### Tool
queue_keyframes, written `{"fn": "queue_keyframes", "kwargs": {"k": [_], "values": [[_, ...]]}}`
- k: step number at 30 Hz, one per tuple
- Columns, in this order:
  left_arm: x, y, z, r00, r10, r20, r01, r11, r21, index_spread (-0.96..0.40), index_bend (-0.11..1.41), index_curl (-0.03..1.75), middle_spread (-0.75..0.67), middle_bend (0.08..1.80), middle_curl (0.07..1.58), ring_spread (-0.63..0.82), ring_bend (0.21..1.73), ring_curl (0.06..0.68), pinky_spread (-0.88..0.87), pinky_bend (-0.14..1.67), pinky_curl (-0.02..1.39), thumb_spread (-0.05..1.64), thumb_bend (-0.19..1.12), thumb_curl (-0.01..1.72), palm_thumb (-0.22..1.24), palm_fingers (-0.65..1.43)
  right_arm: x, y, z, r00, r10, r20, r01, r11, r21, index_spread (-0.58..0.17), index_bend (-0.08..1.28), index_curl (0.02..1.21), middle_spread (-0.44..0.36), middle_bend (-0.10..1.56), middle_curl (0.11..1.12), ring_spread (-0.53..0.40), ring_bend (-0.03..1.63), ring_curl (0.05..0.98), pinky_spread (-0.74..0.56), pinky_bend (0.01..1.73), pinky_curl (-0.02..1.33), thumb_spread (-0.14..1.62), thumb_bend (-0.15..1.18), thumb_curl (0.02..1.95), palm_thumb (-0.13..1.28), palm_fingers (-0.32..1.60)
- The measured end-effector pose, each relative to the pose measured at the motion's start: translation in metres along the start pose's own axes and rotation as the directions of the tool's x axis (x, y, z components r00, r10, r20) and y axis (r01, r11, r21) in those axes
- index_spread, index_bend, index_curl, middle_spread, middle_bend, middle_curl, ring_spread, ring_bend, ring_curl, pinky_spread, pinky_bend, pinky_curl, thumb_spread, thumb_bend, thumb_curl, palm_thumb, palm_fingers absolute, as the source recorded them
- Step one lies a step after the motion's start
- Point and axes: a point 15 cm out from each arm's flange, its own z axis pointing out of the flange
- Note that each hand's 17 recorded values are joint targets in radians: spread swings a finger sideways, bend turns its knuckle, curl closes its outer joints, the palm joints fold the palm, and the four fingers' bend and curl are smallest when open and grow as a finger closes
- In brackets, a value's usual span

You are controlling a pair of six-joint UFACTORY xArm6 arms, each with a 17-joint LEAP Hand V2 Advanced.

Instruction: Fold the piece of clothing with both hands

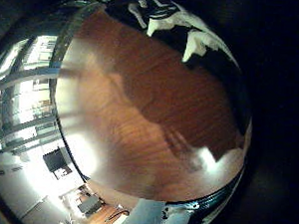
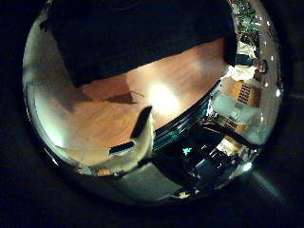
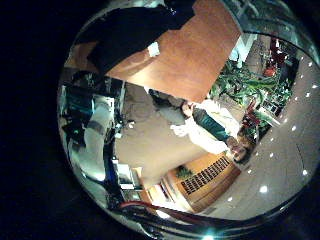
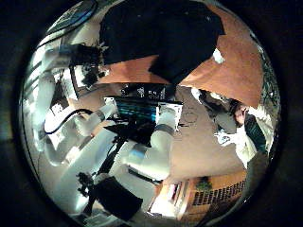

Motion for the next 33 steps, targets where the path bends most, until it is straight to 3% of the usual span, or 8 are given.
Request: {"fn": "queue_keyframes", "kwargs": {"k": [2,5,10,14,21,26,33], "values": [[-0.003,-0.003,0.0,1.0,-0.003,0.016,0.003,1.0,-0.008,-0.05,0.22,0.36,-0.03,0.61,0.49,-0.03,0.81,0.202,0.16,0.3,0.26,0.98,-0.02,0.31,0.31,0.61,0.0,0.002,-0.001,1.0,0.002,-0.001,-0.002,1.0,-0.001,-0.358,0.16,0.28,0.012,0.2,0.35,0.159,0.44,0.254,0.33,0.51,0.27,1.17,-0.02,0.22,0.05,0.1],[-0.004,-0.01,-0.003,0.999,-0.006,0.032,0.006,1.0,-0.002,-0.15,0.25,0.4,-0.16,0.74,0.57,-0.24,0.98,0.266,-0.08,0.38,0.28,1.0,0.0,0.32,0.39,0.9,0.0,0.003,-0.001,1.0,0.001,-0.001,-0.001,1.0,0.001,-0.358,0.16,0.28,0.005,0.19,0.35,0.159,0.44,0.255,0.33,0.51,0.27,1.17,-0.02,0.22,0.05,0.11],[-0.007,-0.018,-0.016,0.999,-0.014,0.032,0.013,1.0,0.025,-0.33,0.42,0.52,-0.31,0.84,0.71,-0.4,1.15,0.383,-0.41,0.64,0.39,1.09,0.01,0.33,0.51,1.16,0.0,0.004,0.001,1.0,0.001,0.001,-0.001,1.0,-0.003,-0.359,0.16,0.28,0.0,0.19,0.35,0.16,0.43,0.256,0.32,0.5,0.27,1.17,-0.02,0.22,0.05,0.11],[-0.01,-0.025,-0.031,0.999,-0.024,0.028,0.023,0.999,0.045,-0.44,0.56,0.63,-0.39,0.9,0.77,-0.43,1.23,0.438,-0.54,0.84,0.48,1.22,-0.01,0.3,0.46,1.19,-0.001,0.003,0.002,1.0,-0.002,0.001,0.002,1.0,-0.005,-0.365,0.16,0.29,-0.001,0.19,0.35,0.155,0.42,0.257,0.32,0.49,0.27,1.17,-0.02,0.22,0.06,0.12],[-0.005,-0.03,-0.077,1.0,0.005,0.01,-0.006,0.999,0.053,-0.55,0.69,0.78,-0.46,0.98,0.86,-0.42,1.33,0.496,-0.62,1.03,0.57,1.36,0.0,0.27,0.45,1.14,0.008,-0.003,0.012,1.0,0.007,0.022,-0.006,0.999,-0.034,-0.361,0.16,0.28,-0.002,0.2,0.35,0.13,0.43,0.26,0.33,0.47,0.27,1.17,-0.02,0.22,0.06,0.14],[0.005,-0.027,-0.108,0.998,0.032,-0.048,-0.032,0.999,0.004,-0.6,0.73,0.87,-0.48,1.02,0.9,-0.41,1.36,0.517,-0.62,1.09,0.61,1.39,0.0,0.29,0.49,1.12,0.004,-0.014,0.032,0.999,-0.006,0.048,0.009,0.998,-0.067,-0.352,0.13,0.27,-0.008,0.21,0.36,0.096,0.47,0.271,0.32,0.48,0.27,1.17,-0.01,0.22,0.09,0.13],[0.011,-0.03,-0.134,0.993,0.033,-0.109,-0.042,0.995,-0.09,-0.63,0.75,0.95,-0.5,1.04,0.93,-0.4,1.38,0.533,-0.61,1.12,0.64,1.4,0.0,0.31,0.51,1.1,-0.007,-0.047,0.107,0.992,-0.013,0.123,0.02,0.998,-0.055,-0.338,0.14,0.25,-0.019,0.26,0.38,0.058,0.51,0.279,0.3,0.47,0.27,1.16,-0.01,0.24,0.19,0.16]]}}
